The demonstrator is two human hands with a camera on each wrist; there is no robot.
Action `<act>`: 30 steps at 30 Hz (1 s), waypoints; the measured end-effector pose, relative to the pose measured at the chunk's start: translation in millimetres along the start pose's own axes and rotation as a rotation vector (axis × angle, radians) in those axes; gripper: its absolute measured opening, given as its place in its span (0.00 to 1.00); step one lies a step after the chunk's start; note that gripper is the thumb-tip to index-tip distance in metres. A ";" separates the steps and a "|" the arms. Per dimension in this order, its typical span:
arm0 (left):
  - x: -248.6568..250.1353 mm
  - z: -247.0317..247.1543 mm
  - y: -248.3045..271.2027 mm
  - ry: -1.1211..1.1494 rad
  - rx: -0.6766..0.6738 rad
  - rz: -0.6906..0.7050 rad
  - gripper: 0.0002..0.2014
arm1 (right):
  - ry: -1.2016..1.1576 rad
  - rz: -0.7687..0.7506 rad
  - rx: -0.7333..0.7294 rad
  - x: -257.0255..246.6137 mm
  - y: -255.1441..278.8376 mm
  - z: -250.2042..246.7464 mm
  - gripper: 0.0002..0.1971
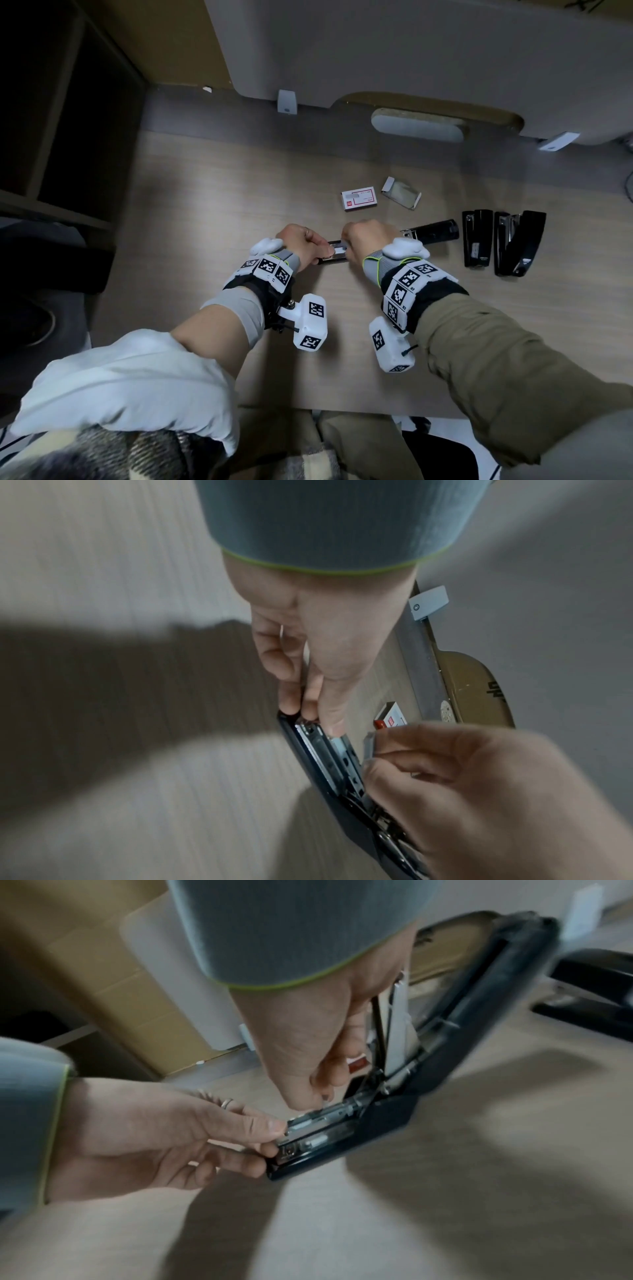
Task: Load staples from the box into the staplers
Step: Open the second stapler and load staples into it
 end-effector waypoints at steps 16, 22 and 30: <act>-0.6 -8.3 0.0 -0.034 0.058 0.070 0.08 | 0.344 -0.071 0.042 -5.8 12.0 -18.6 0.10; -1.1 -8.9 -0.5 -0.048 0.062 0.067 0.09 | 0.346 -0.027 0.065 -6.5 12.9 -15.6 0.12; -3.4 -9.4 -0.6 -0.042 0.055 0.052 0.09 | 0.331 -0.043 0.050 -4.8 12.6 -14.6 0.12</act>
Point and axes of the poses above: each hand's wrist, its own y-axis away from the middle knuckle, its own z-axis out of the palm, x = y × z, the point moved 6 cm from there along -y, towards the middle knuckle, and after that the axes turned 4 degrees about -x, right-handed, at the moved point
